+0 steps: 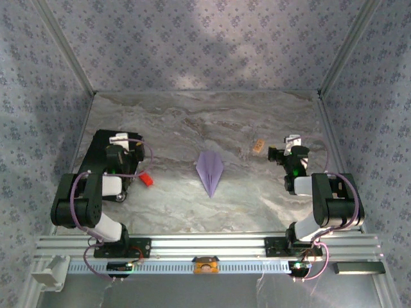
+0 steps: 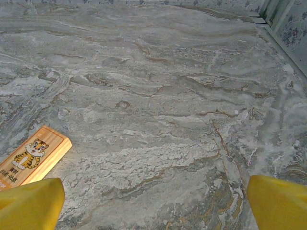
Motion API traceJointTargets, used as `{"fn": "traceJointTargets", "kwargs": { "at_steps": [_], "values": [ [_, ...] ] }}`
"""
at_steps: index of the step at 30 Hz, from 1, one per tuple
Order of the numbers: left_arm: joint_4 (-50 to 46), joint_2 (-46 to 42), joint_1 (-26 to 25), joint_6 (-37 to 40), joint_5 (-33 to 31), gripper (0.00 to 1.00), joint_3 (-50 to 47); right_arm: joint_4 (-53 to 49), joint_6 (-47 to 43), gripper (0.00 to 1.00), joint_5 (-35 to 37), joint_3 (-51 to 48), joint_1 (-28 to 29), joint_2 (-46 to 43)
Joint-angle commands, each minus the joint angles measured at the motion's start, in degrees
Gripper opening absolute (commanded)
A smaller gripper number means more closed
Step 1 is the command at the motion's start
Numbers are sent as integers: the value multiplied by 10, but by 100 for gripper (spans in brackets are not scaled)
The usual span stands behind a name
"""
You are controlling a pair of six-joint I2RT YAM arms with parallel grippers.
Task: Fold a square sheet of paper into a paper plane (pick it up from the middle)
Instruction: Reset both arms
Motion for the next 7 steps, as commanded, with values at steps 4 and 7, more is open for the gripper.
{"fn": "traceJointTargets", "kwargs": {
  "at_steps": [4,7],
  "values": [
    [2,6,7,-4,-3,100,6,-6,7,99,-5,15,-3,5],
    [2,6,8,-5,-4,100,6,-4,8,99,-4,14,-2,4]
  ]
}}
